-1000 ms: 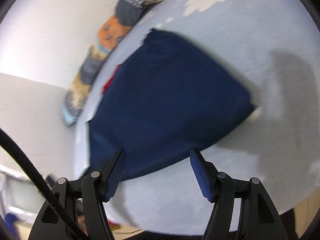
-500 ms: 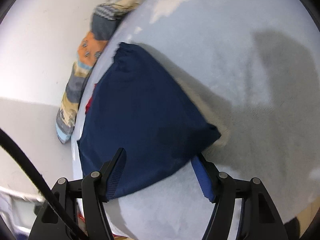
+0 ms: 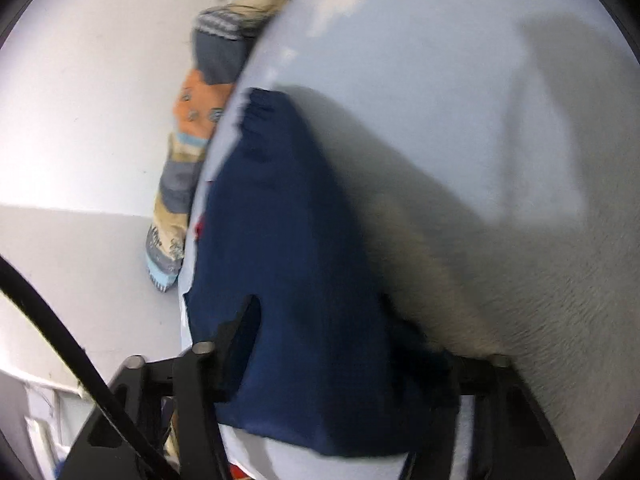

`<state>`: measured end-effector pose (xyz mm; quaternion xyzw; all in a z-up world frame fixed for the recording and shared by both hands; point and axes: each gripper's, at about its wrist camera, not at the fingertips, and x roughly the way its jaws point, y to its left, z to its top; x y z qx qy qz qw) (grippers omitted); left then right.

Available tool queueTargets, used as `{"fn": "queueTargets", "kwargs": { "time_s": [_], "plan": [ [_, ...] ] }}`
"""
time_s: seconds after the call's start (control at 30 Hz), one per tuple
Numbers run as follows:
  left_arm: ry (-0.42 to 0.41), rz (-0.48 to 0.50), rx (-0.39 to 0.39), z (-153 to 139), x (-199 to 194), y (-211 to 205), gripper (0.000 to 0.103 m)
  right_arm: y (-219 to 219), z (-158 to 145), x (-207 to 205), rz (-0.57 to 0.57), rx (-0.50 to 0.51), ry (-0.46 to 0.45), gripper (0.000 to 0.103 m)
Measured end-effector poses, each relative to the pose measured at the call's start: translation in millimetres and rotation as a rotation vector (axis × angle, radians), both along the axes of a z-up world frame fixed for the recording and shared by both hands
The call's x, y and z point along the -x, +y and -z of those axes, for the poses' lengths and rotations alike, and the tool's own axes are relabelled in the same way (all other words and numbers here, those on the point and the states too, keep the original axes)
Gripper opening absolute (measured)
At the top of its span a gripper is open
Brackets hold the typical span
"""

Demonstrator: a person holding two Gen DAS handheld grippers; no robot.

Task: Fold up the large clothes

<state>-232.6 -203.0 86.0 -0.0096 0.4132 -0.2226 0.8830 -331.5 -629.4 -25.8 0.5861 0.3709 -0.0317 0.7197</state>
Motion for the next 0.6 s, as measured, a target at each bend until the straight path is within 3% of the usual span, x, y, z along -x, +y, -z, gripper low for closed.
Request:
{"fn": "queueTargets", "kwargs": {
  "time_s": [0.07, 0.1, 0.13, 0.2, 0.33, 0.47, 0.6],
  "plan": [
    [0.011, 0.012, -0.013, 5.7, -1.8, -7.0, 0.083, -0.2, -1.1, -5.0, 0.000, -0.005, 0.004, 0.049],
    [0.018, 0.017, -0.017, 8.2, -3.5, -9.3, 0.083, 2.2, -5.1, -9.4, -0.019, 0.009, 0.013, 0.031],
    [0.027, 0.021, -0.021, 11.1, -4.3, -12.9, 0.083, 7.0, -13.8, -15.4, -0.046, 0.042, 0.018, 0.023],
    [0.048, 0.034, -0.021, 18.1, -4.7, -22.6, 0.083, 11.6, -30.0, -18.2, -0.042, 0.080, 0.003, 0.019],
    [0.044, 0.106, -0.051, 25.7, 3.6, -44.5, 0.083, 18.9, -61.9, -10.8, -0.009, 0.051, -0.102, 0.017],
    [-0.046, 0.245, -0.153, 31.8, 25.9, -60.0, 0.083, 28.2, -88.1, -3.9, -0.020, 0.041, -0.205, 0.016],
    [-0.131, 0.354, -0.250, 39.7, 42.7, -60.6, 0.083, 32.8, -91.8, 1.6, -0.037, 0.043, -0.228, 0.016]
  ]
}}
